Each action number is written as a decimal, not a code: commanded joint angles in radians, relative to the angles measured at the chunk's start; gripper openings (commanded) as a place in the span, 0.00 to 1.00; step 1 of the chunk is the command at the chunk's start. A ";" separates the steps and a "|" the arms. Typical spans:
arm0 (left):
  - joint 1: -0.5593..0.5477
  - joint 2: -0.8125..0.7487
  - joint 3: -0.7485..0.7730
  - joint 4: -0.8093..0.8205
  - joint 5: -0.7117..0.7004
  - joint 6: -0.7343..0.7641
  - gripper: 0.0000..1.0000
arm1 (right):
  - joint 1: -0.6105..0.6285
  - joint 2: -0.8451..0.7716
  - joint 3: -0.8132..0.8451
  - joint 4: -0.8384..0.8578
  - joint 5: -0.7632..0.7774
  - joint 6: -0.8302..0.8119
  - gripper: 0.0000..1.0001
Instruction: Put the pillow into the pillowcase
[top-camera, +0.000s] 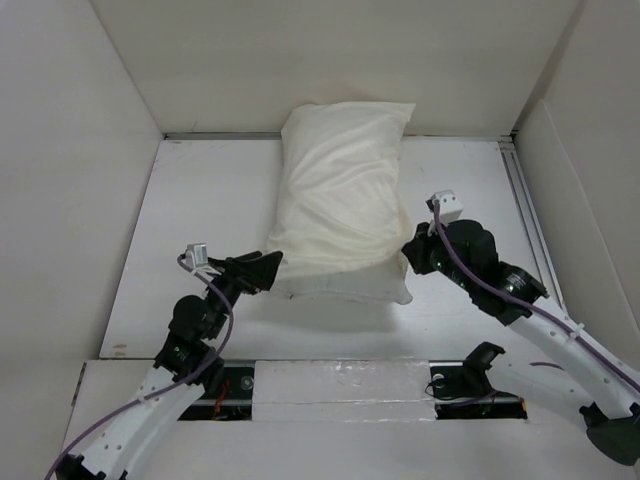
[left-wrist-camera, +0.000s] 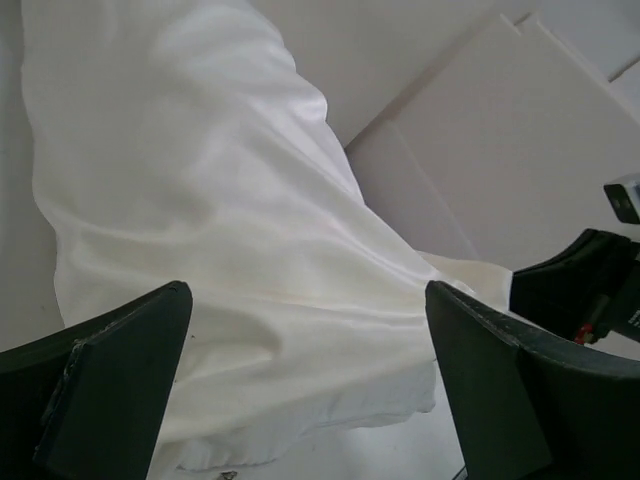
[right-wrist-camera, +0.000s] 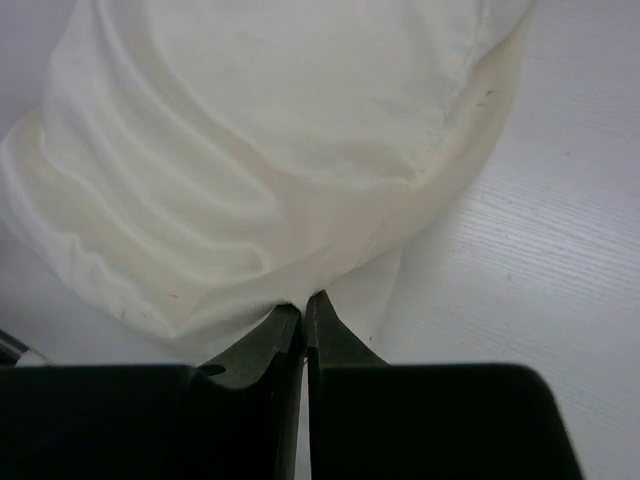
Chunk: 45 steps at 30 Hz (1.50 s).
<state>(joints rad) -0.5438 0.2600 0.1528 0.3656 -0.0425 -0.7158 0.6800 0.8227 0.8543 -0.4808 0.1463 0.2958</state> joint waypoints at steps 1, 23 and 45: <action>-0.004 -0.077 -0.056 -0.170 -0.036 -0.100 1.00 | -0.022 0.009 0.097 0.018 0.188 0.040 0.18; -0.015 0.343 -0.010 -0.045 -0.046 -0.139 0.35 | 0.464 -0.056 -0.184 0.035 0.241 0.221 1.00; -0.015 0.147 0.157 -0.241 0.084 -0.005 0.00 | 0.765 0.447 -0.064 0.539 0.341 0.241 0.26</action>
<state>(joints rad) -0.5552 0.4282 0.2337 0.0784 -0.0086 -0.7464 1.4460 1.2442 0.7475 -0.0849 0.3031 0.5175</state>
